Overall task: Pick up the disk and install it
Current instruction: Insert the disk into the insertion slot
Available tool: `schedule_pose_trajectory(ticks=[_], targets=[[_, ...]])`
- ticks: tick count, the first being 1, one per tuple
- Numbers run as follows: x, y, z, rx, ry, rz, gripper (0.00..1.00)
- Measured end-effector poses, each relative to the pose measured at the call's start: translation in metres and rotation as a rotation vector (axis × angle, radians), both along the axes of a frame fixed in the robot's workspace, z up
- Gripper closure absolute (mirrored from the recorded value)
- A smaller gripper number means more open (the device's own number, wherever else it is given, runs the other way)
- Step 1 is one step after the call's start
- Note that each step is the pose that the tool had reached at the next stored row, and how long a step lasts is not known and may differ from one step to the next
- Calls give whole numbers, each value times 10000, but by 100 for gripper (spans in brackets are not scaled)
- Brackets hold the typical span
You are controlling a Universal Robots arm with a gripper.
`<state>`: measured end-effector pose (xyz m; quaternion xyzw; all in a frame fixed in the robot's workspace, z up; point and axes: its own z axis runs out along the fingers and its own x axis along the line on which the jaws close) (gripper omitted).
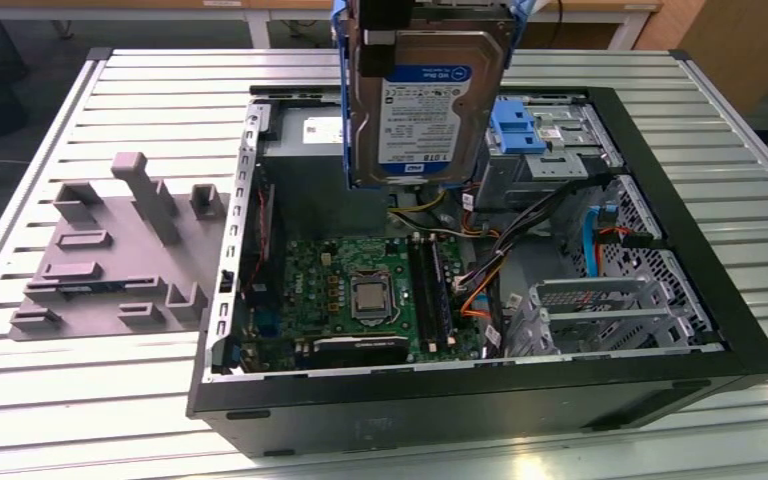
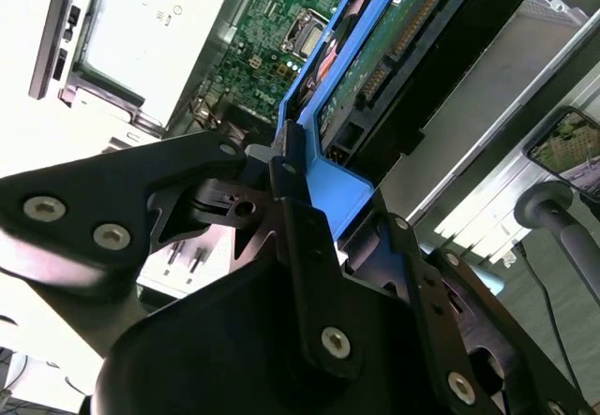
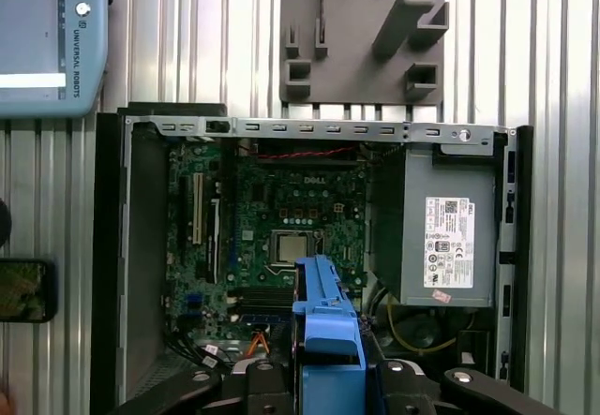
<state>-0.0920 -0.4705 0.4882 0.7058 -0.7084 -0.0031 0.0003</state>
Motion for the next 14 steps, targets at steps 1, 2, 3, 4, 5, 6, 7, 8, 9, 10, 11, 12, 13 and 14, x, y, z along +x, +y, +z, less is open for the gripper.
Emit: schedule_pose_trajectory(ticks=[1,2,3,4,5,6,7,8,9,10,11,12,13,14], targets=[[0,-12,-1,-3,0,0,64],[0,-25,-2,-6,0,0,64],[0,-38,-2,-6,0,0,64],[0,-48,-3,-7,0,0,64],[0,-58,-3,-9,0,0,64],[0,-68,-4,-8,0,0,64],[0,-73,-5,-9,-1,0,64],[-1,-75,-5,-9,0,-2,64],[0,-75,-4,-10,0,-2,64],[0,-75,-4,-10,0,0,64],[0,-77,-4,-10,0,0,64],[0,-80,-4,-10,0,0,64],[0,-80,-4,-10,0,0,64],[0,-80,-4,-11,0,0,64]])
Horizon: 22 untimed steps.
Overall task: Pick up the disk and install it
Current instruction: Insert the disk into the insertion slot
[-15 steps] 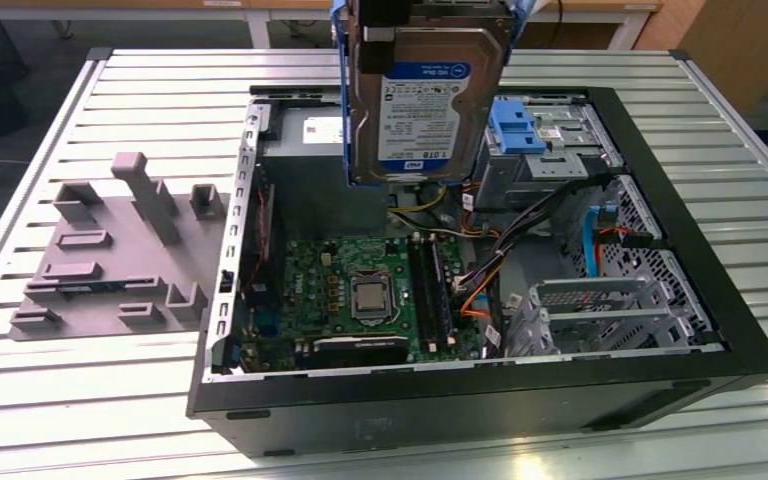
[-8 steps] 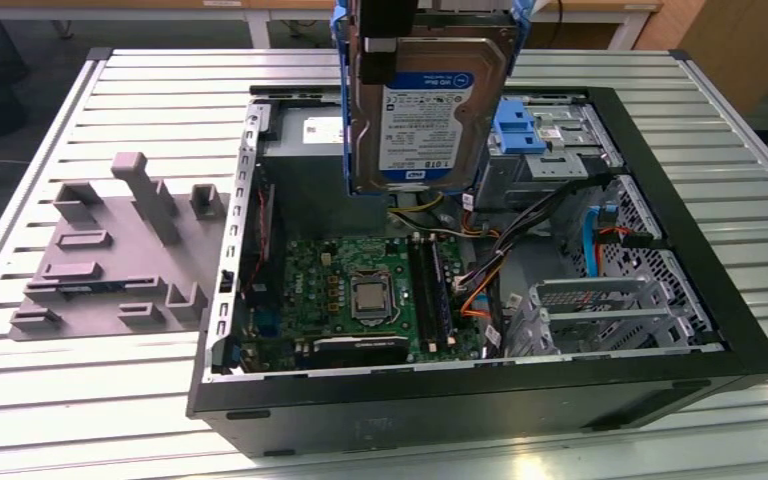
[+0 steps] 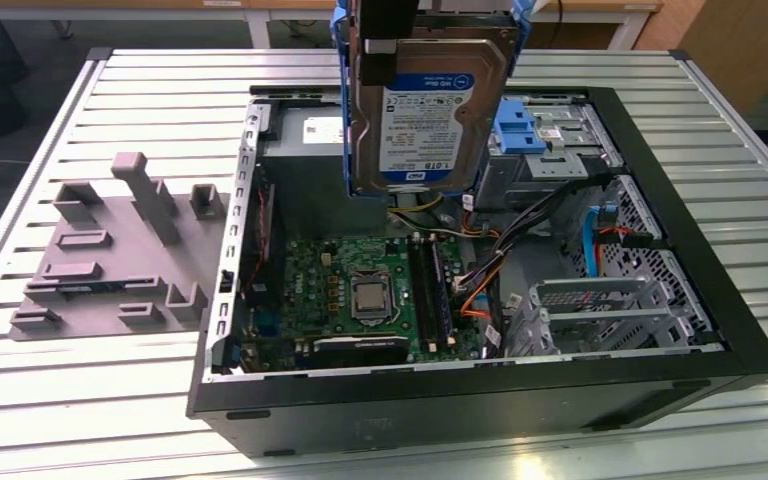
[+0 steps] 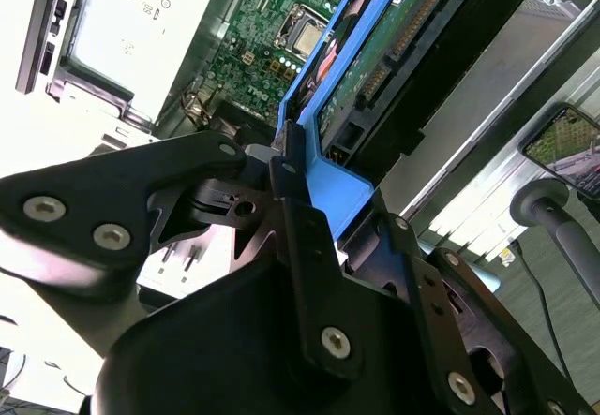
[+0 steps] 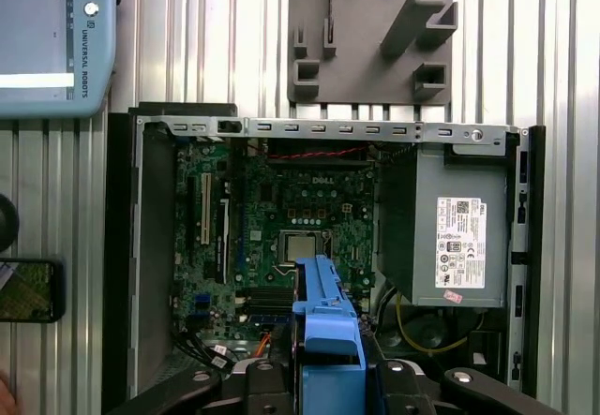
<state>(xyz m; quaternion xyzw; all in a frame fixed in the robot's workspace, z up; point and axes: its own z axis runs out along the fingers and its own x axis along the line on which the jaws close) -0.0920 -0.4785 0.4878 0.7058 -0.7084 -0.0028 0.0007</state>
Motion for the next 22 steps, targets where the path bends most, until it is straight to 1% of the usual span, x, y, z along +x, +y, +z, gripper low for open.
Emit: schedule_pose_trajectory(ticks=[6,8,11,13,15,20,22], targets=[[0,-5,0,0,0,0,64],[1,-16,0,0,0,1,64],[0,-49,0,1,0,1,64],[0,-74,0,1,0,0,64],[0,-110,-1,0,0,1,64],[0,-232,-4,-2,0,0,64],[0,-269,-4,-5,0,0,64]])
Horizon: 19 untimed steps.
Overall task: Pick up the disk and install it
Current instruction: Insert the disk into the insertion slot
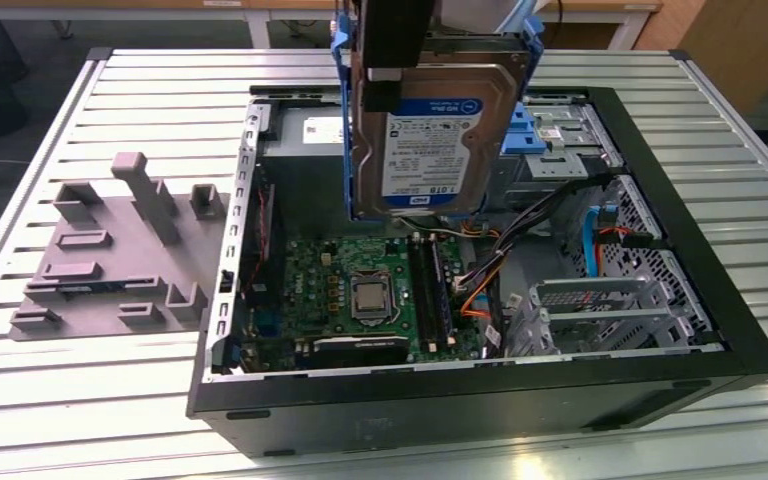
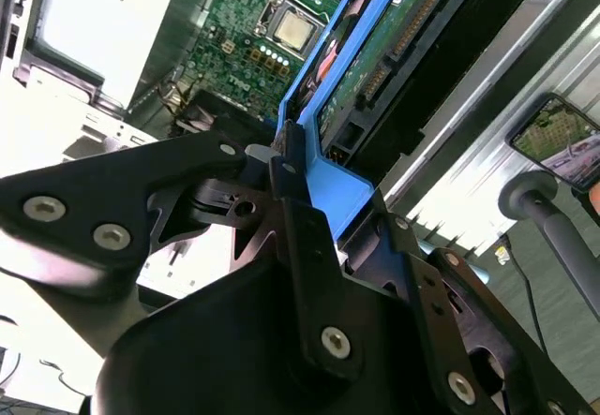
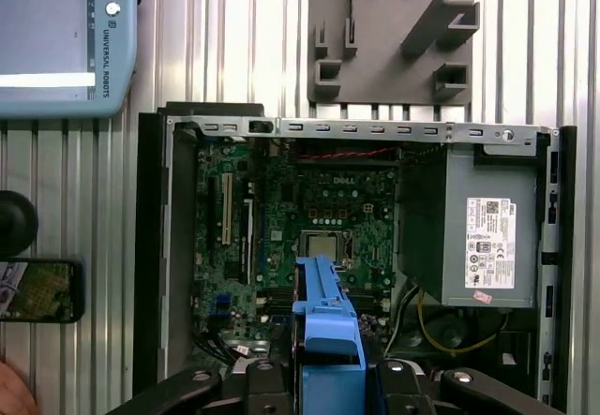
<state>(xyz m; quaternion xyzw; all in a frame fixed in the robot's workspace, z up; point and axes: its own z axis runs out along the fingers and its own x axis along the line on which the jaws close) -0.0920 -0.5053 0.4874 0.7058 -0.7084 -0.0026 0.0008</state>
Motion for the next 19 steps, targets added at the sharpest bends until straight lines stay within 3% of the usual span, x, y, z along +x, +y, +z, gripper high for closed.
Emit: schedule_pose_trajectory(ticks=[6,16,19], targets=[[40,-28,-4,-8,-1,0,64],[267,-43,-16,-9,1,1,64],[270,-81,-21,-10,0,0,64]])
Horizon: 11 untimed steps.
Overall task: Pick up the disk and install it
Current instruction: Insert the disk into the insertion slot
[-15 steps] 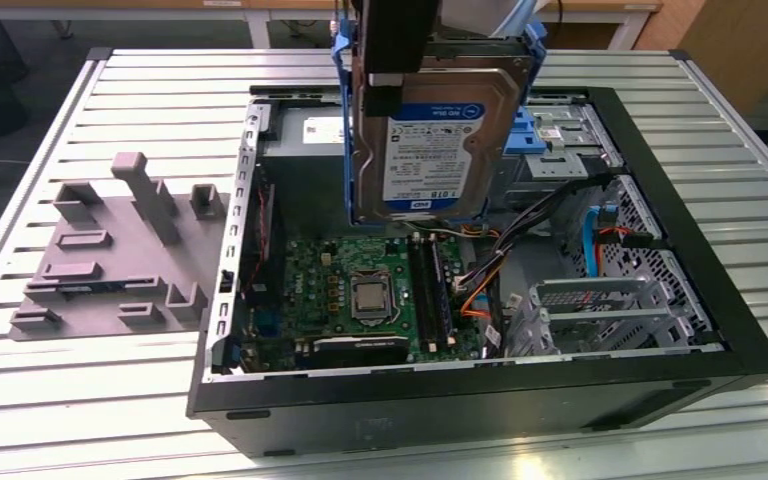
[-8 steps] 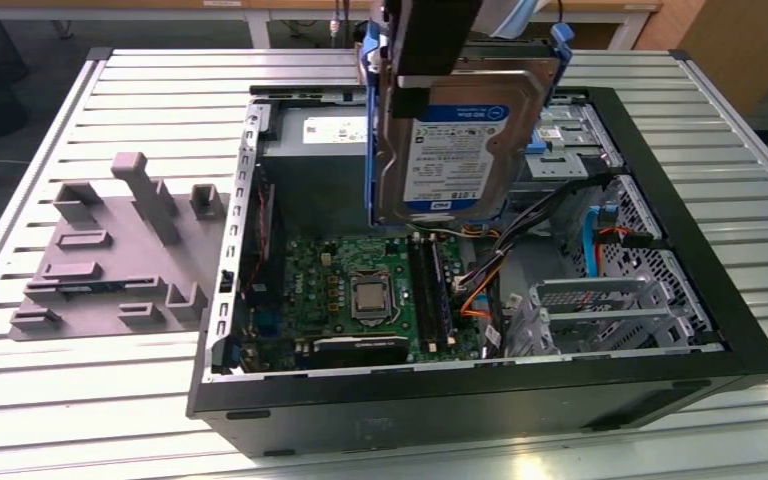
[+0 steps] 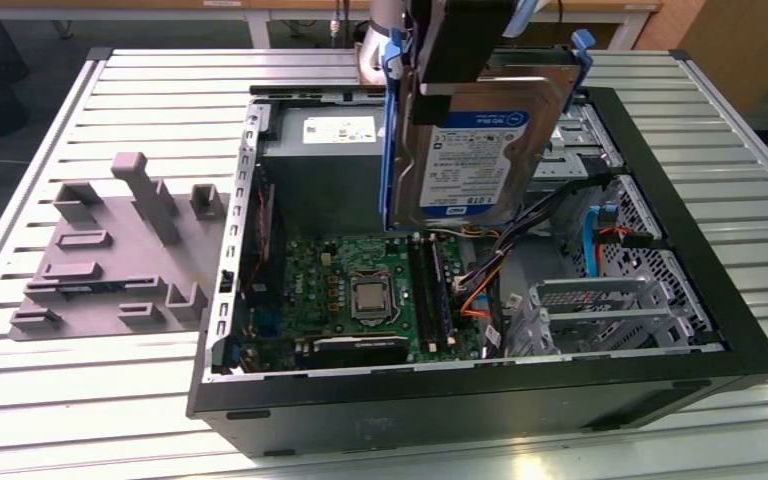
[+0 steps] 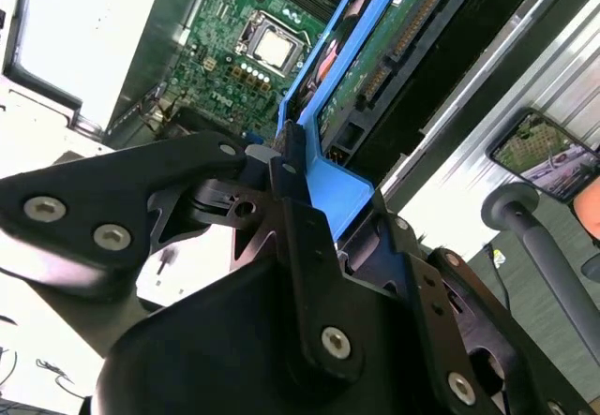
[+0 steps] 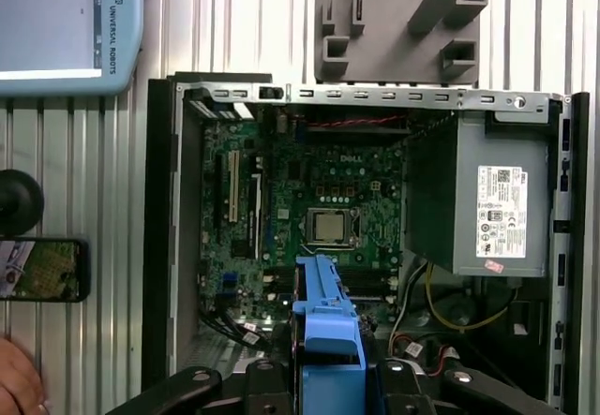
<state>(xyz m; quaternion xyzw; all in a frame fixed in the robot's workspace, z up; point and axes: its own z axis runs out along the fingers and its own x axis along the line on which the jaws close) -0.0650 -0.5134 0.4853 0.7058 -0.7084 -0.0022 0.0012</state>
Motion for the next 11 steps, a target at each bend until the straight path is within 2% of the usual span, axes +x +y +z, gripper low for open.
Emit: schedule_pose_trajectory(ticks=[2,4,11], targets=[[0,-43,-4,1,0,0,64],[0,-63,-5,1,0,-1,64],[0,-66,-5,0,0,0,64]])
